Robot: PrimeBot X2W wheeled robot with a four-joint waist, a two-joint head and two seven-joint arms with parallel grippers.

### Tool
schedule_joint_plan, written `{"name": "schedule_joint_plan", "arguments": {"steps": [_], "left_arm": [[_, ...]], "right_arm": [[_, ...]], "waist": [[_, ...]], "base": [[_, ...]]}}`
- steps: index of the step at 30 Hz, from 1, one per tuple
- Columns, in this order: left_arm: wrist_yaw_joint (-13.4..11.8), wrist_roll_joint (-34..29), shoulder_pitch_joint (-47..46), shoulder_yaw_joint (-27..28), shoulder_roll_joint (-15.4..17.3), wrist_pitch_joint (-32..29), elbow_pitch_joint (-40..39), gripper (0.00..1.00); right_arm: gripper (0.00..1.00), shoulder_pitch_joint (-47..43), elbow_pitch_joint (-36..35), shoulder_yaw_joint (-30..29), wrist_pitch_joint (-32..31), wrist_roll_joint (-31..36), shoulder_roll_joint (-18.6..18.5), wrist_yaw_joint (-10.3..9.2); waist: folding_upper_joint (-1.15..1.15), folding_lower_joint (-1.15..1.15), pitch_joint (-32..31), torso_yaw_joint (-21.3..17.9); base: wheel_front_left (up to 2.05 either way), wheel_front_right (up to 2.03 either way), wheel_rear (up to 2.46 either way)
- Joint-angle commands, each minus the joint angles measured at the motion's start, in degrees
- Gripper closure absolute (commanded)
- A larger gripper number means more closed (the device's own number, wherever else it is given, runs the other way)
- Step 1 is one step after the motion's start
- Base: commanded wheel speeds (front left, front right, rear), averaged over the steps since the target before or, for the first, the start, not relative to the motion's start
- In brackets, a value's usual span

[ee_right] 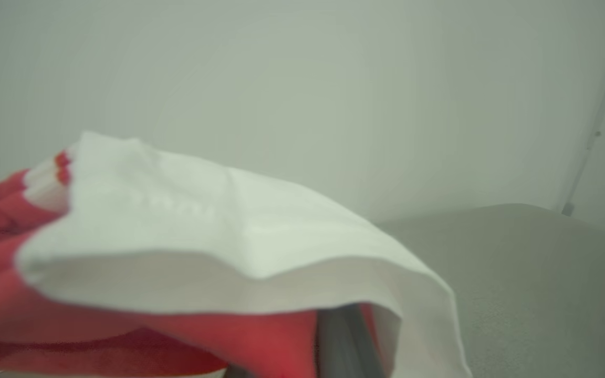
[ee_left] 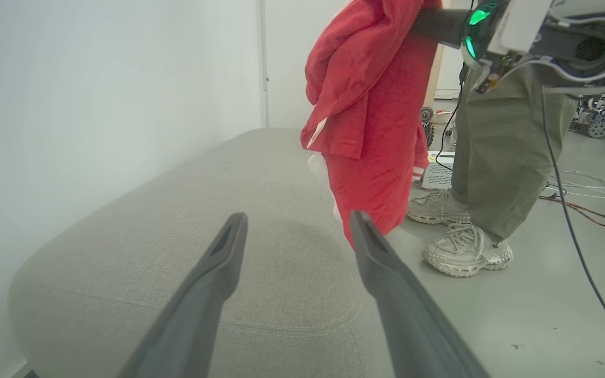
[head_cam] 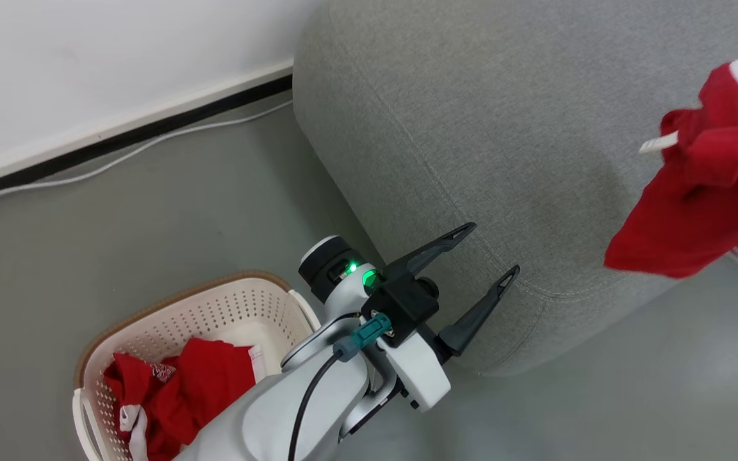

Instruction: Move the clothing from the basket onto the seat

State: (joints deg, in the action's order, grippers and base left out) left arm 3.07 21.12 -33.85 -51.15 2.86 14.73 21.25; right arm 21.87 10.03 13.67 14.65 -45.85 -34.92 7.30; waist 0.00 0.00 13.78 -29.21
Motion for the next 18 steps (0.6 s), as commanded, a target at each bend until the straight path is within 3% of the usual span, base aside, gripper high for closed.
{"name": "schedule_joint_plan", "arguments": {"steps": [1,5,18], "left_arm": [[-1.25,-0.06,-3.85,0.37,0.02,0.27,-1.07,0.00],[-4.50,0.27,-9.40,-3.98,0.02,0.27,-0.16,0.00],[-11.43,3.26,-20.74,-15.50,0.02,0.27,0.40,0.00]], "right_arm": [[1.00,2.53,-0.55,-1.41,0.35,0.29,-2.93,0.19],[1.00,7.97,2.09,-5.16,0.35,0.27,-5.35,0.19],[1.00,20.55,13.07,-14.36,0.35,0.06,-12.98,0.19]], "waist": [[0.00,0.00,4.48,1.12],[0.00,0.00,10.84,2.62],[0.00,0.00,25.35,7.47]], "base": [[0.00,0.00,0.00],[0.00,0.00,0.00],[0.00,0.00,0.00]]}}
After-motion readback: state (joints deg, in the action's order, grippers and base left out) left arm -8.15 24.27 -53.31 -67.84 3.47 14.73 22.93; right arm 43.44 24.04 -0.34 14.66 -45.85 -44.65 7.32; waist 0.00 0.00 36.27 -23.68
